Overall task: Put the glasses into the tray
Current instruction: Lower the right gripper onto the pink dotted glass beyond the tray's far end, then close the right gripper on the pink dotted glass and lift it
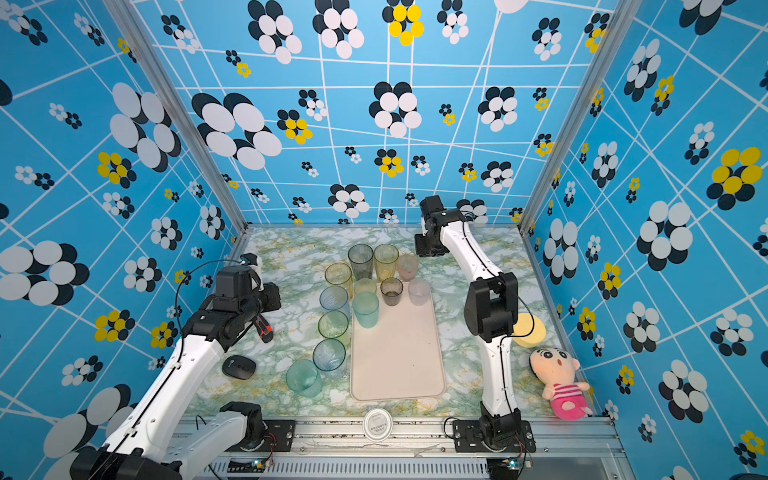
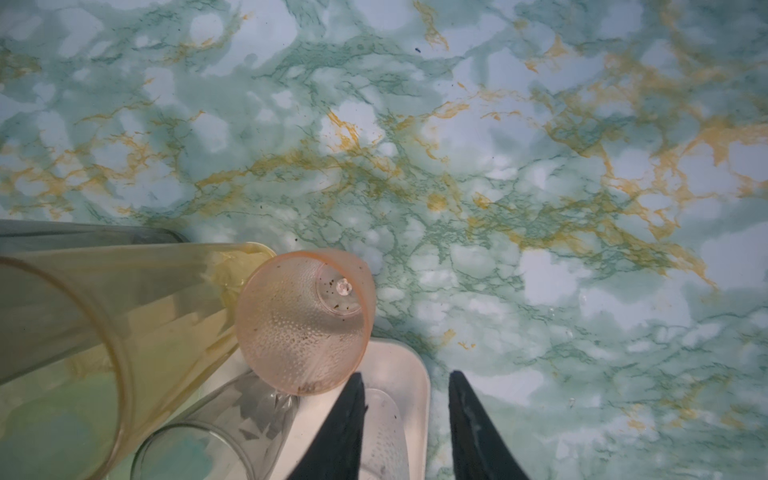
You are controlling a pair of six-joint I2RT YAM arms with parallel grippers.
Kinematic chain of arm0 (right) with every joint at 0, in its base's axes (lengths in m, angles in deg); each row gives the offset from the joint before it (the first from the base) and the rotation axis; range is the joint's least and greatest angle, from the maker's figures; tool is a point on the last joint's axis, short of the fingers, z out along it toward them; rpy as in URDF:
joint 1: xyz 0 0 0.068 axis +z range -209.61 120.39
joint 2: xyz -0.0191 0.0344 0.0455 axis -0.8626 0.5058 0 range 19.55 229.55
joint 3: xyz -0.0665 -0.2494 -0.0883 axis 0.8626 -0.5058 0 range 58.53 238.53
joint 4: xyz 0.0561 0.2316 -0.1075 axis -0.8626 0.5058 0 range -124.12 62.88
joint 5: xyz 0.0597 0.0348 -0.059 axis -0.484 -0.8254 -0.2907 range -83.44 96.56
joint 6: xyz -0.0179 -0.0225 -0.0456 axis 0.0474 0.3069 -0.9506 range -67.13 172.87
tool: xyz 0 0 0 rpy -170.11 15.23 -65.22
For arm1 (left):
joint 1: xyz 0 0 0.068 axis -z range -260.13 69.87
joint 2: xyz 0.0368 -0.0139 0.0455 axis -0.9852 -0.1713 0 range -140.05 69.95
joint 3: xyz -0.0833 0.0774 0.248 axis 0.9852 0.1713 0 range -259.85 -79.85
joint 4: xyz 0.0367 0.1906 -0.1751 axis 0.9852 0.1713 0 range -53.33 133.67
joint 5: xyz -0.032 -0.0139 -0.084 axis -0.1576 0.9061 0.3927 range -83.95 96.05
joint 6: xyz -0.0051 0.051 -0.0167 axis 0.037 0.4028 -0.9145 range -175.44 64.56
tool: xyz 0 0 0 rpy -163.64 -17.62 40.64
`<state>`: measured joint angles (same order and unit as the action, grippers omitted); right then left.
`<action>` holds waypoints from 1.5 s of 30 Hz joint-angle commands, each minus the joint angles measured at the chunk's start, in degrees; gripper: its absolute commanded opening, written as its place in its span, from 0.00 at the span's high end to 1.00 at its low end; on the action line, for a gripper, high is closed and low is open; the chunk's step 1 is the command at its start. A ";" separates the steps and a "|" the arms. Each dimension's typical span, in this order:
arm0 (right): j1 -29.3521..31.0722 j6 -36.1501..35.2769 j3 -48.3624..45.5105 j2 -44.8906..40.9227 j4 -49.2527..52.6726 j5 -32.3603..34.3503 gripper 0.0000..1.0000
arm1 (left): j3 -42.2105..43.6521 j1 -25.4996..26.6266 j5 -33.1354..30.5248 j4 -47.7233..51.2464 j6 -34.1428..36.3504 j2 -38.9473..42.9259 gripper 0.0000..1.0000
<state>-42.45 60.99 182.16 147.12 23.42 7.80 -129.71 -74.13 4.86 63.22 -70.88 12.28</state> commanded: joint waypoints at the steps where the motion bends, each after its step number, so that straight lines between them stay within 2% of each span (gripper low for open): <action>1: 0.96 -0.65 3.19 2.37 4.10 1.20 0.65 | 0.99 -0.47 1.47 -1.58 0.16 -0.34 0.78; 11: 1.98 -0.30 5.96 6.27 5.57 1.65 0.68 | 2.39 -1.07 2.54 -2.29 0.08 -0.18 0.78; 36: 2.52 0.68 9.34 11.65 6.27 1.19 0.81 | 3.55 -2.82 3.88 -2.55 0.48 0.54 0.78; 45: 2.61 0.67 9.61 11.66 6.36 1.55 0.92 | 3.61 -2.97 4.35 -2.55 0.46 0.19 0.78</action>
<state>-40.30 61.23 190.12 158.37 28.36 8.63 -127.03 -76.54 8.25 60.83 -70.88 12.10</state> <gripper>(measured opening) 0.091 0.218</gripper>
